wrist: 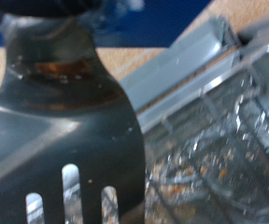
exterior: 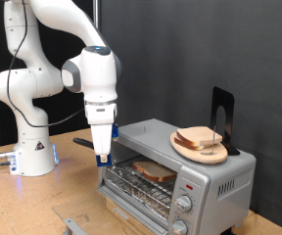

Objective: Make a piece of toast with the oven

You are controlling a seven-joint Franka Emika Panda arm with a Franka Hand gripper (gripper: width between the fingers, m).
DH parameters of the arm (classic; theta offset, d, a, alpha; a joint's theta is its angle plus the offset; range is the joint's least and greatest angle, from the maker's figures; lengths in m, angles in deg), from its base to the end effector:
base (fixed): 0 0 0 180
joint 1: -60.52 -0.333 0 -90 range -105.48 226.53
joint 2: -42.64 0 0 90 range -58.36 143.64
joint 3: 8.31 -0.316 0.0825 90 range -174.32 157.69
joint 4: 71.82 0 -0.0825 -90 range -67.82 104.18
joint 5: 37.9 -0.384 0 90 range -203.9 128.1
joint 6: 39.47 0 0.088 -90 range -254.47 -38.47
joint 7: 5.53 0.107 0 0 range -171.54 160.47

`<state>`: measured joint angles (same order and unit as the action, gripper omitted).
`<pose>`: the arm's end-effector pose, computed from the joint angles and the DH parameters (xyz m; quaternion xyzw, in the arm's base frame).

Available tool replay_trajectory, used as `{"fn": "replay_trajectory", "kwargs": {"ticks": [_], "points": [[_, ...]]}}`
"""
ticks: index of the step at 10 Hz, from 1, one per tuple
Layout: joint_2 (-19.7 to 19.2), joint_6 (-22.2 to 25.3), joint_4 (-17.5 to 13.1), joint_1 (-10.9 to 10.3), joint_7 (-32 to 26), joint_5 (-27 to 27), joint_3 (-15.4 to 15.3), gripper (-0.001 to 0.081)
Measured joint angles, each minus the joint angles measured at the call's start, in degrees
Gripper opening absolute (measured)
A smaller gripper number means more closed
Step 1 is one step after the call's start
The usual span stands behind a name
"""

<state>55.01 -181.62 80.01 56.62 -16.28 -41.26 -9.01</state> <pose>0.4168 0.0332 0.3184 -0.9934 -0.1108 -0.0244 0.0159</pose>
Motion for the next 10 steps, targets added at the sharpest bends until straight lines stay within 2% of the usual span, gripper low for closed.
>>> {"fn": "replay_trajectory", "kwargs": {"ticks": [3,6,9,10], "points": [[4.31,1.04,2.36,1.44,-2.38,-0.82,3.1,0.0472],[7.48,4.06,2.85,2.17,-4.08,-2.3,6.88,0.0472],[8.08,5.03,2.87,2.61,-4.04,-2.32,7.99,0.0472],[8.2,5.0,2.84,2.06,-5.22,-5.59,8.44,0.0472]]}}
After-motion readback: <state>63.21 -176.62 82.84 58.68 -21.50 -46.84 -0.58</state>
